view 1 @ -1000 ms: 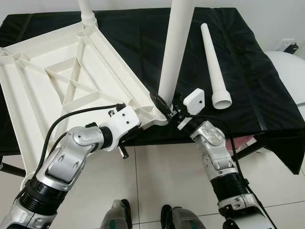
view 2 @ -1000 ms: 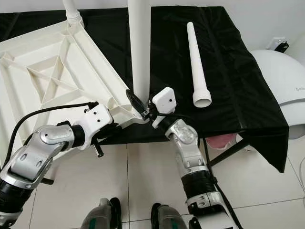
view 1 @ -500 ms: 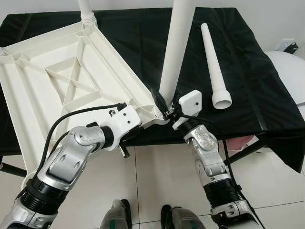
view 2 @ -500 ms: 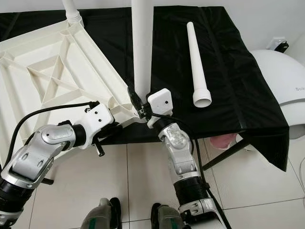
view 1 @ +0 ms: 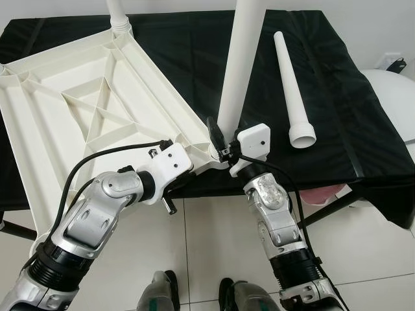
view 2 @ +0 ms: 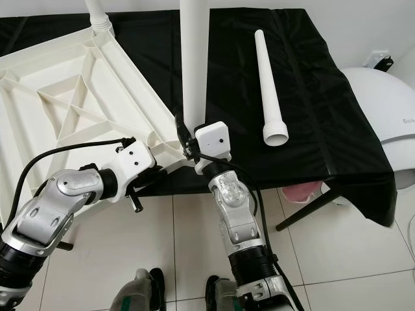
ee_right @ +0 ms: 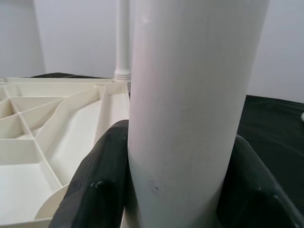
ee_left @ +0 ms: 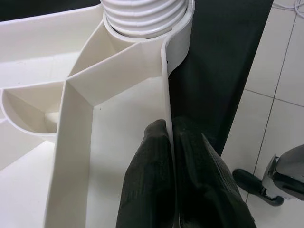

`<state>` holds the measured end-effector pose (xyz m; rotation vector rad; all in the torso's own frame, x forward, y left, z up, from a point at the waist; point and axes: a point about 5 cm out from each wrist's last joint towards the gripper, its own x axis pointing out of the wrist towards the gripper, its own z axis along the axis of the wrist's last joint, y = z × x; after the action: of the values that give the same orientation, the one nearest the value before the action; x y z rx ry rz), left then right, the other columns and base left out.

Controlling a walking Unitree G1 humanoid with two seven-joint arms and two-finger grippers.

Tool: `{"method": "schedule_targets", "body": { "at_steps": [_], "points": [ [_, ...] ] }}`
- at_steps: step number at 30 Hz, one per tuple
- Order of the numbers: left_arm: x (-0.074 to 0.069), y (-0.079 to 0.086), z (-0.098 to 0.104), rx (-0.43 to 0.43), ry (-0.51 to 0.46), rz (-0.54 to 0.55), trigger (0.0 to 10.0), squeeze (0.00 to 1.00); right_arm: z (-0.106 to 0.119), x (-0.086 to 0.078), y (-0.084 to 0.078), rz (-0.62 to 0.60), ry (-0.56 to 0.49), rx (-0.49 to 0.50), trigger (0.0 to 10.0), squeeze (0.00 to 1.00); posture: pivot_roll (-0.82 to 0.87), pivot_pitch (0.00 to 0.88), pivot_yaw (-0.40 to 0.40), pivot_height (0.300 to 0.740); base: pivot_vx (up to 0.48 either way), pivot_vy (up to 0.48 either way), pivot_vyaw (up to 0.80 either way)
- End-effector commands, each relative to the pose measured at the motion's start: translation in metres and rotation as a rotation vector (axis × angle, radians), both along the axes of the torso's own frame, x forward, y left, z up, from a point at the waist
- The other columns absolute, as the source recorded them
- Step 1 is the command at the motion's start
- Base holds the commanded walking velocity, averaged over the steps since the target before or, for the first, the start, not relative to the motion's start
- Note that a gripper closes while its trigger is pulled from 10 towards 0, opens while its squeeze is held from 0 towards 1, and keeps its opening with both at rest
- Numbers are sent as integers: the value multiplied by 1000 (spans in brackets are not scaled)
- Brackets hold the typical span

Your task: Building children table

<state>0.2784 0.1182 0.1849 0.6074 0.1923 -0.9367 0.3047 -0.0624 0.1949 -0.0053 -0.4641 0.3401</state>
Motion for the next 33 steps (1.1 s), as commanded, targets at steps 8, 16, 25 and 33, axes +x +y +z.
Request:
{"method": "schedule_targets", "body": {
  "at_steps": [8,16,25,33],
  "points": [
    [-1,8,-7,36,36,18,10000,0,-24,4,-27,-274,144,0,10000,0,-9,220,-12,740,0,0,0],
    [0,8,-6,35,35,20,10000,0,-22,5,-22,-356,136,-10,10000,0,-10,219,-13,740,0,0,0],
    [0,8,-6,37,33,18,10000,0,-27,5,-30,-560,177,-11,10000,0,-11,213,-12,740,0,0,0],
    [0,8,-6,41,33,16,10000,0,-31,5,-36,-699,208,11,10000,0,-7,203,-11,740,0,0,0]
  ]
}}
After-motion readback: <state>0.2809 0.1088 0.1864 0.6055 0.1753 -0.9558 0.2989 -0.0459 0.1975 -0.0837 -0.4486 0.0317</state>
